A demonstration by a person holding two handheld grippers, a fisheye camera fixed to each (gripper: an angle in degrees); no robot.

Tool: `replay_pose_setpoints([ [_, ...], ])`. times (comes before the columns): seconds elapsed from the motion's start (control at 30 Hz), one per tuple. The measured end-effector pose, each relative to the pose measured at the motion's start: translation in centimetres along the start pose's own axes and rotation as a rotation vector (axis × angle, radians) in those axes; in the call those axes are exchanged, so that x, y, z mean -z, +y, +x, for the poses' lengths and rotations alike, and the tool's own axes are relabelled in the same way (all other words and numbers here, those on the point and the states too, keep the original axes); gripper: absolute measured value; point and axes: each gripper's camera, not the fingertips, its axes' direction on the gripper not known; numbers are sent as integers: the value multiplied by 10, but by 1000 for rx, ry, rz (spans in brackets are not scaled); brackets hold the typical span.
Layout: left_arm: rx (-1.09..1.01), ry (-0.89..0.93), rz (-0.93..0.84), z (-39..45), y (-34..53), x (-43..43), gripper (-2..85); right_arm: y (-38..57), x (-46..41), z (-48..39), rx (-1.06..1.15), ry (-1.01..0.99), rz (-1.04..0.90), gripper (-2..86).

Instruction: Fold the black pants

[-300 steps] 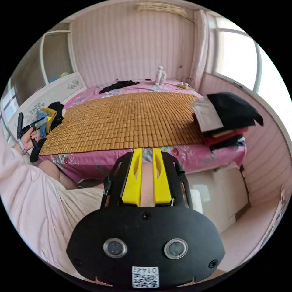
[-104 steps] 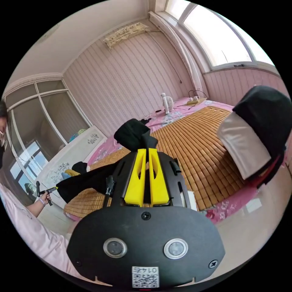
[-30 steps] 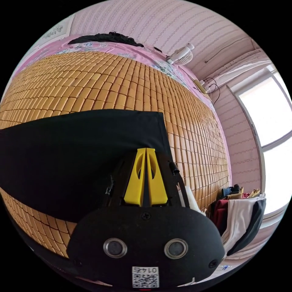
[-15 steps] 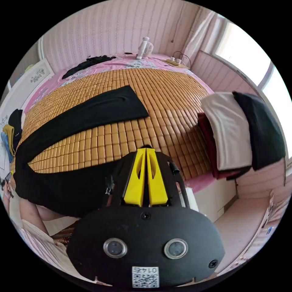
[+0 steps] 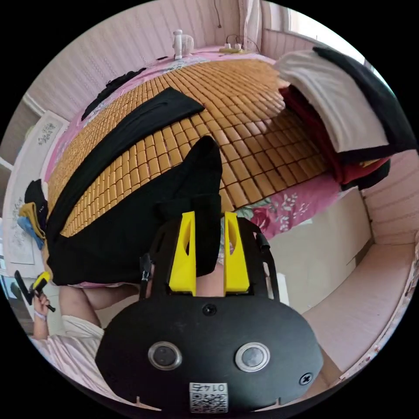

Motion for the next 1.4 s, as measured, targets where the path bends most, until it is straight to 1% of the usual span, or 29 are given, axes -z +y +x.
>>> replay_pose_setpoints([
  [0.07, -27, -26, -21, 13, 1, -9, 33, 1, 18, 18, -27, -110, 17, 28],
  [0.1, -53, -49, -35, 21, -1, -14, 37, 1, 25, 22, -23, -152, 39, 24],
  [0.17, -90, -75, -63, 30, -7, -18, 47, 7, 64, 34, 21, -316, 170, 14],
  [0.27, -170, -83, -60, 48, -18, -25, 68, 12, 104, 48, 34, -399, 274, 9],
  [0.4, -284, -80, -131, 83, -32, -54, 90, -2, 128, 44, 91, -428, 321, 7],
  [0.53, -308, -83, -152, 94, -43, -66, 88, -21, 151, 21, 189, -470, 403, 6],
  [0.6, -311, -82, -156, 92, -47, -65, 86, -20, 162, 24, 186, -490, 460, 6],
  [0.73, -301, -61, -183, 84, -43, -63, 86, 2, 162, 66, 76, -523, 537, 8],
  [0.8, -274, -34, -185, 77, -34, -61, 85, 18, 144, 90, -11, -469, 525, 10],
  [0.83, -265, -27, -185, 74, -31, -61, 85, 27, 123, 105, -63, -415, 484, 13],
  [0.97, -183, 12, -200, 51, -8, -59, 84, 44, 37, 143, -295, -211, 224, 34],
  [1.03, -130, 27, -190, 39, 2, -53, 83, 54, 21, 146, -343, -139, 220, 49],
  [1.07, -92, 39, -169, 31, 9, -46, 83, 60, 15, 147, -370, -137, 237, 63],
  [1.13, -33, 47, -130, 17, 21, -34, 83, 68, 7, 146, -403, -154, 247, 79],
  [1.23, 90, 52, -39, -10, 44, -8, 82, 73, -7, 135, -397, -136, 195, 87],
  [1.3, 251, 66, 64, -44, 71, 20, 80, 77, -10, 124, -371, -109, 187, 84],
  [1.33, 297, 63, 90, -54, 79, 28, 79, 81, -10, 115, -352, -95, 195, 77],
  [1.4, 465, 12, 185, -91, 118, 61, 66, 88, -9, 99, -307, -77, 209, 64],
])
